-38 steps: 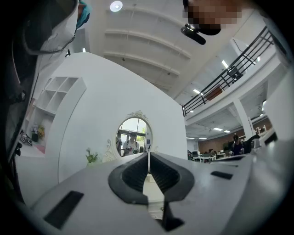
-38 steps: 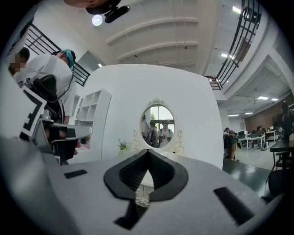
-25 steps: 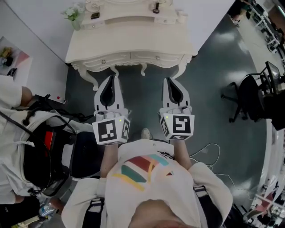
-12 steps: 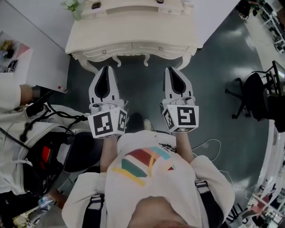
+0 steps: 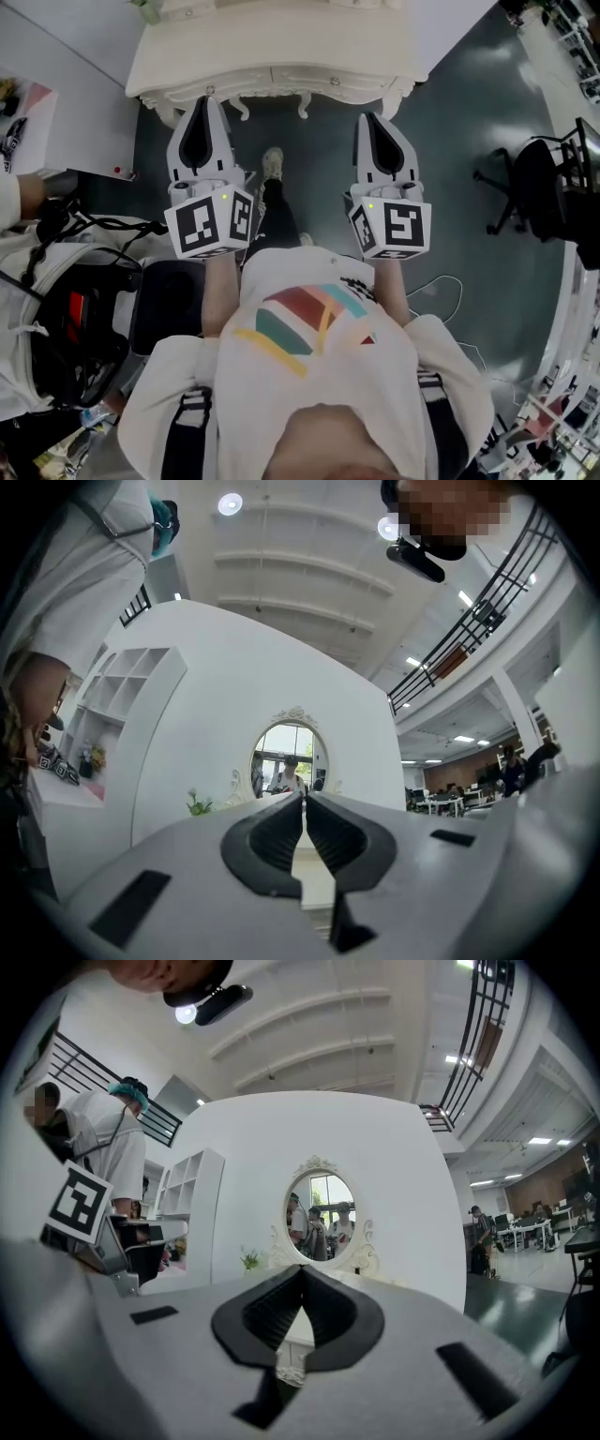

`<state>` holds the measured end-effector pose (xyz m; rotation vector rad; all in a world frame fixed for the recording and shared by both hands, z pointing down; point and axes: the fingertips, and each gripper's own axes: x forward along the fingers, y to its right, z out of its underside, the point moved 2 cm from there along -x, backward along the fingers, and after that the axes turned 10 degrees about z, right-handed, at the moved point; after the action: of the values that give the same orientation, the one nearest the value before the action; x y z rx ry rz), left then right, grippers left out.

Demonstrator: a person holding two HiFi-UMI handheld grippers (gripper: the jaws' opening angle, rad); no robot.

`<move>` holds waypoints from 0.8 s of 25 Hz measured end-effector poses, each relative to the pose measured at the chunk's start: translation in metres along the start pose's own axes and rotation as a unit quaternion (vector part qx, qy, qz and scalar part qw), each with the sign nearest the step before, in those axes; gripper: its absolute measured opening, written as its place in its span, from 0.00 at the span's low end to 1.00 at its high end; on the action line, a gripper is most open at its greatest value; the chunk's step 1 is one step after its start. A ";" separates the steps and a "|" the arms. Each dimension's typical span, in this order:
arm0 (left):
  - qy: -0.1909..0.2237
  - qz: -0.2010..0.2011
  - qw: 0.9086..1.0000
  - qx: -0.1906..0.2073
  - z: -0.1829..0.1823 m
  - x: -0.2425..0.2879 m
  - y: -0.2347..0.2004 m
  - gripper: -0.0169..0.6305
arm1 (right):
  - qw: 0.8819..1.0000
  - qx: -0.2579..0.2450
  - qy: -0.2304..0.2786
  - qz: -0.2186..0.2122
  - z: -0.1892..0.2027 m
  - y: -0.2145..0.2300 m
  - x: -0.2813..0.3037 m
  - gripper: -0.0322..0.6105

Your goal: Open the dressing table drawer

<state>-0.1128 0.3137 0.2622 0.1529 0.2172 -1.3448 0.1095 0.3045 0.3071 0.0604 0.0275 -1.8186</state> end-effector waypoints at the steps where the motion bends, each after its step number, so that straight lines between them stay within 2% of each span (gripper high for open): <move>1: 0.004 0.003 1.000 -0.001 0.000 0.005 0.000 0.05 | 1.000 -0.002 0.002 0.002 0.000 0.002 0.002 0.05; 5: 0.014 0.025 1.000 -0.001 0.003 0.029 0.006 0.05 | 1.000 -0.009 0.005 0.010 0.000 0.008 0.018 0.05; 9: 0.001 0.035 0.999 -0.012 0.012 0.058 0.004 0.05 | 1.000 -0.015 0.001 0.012 0.003 0.010 0.045 0.05; 20: -0.007 0.047 0.999 -0.021 0.047 0.147 -0.046 0.05 | 0.999 -0.018 -0.020 0.021 0.018 0.007 0.146 0.05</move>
<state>-0.1242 0.1531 0.2728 0.1169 0.2228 -1.2477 0.0801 0.1607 0.3168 -0.0007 0.0311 -1.7758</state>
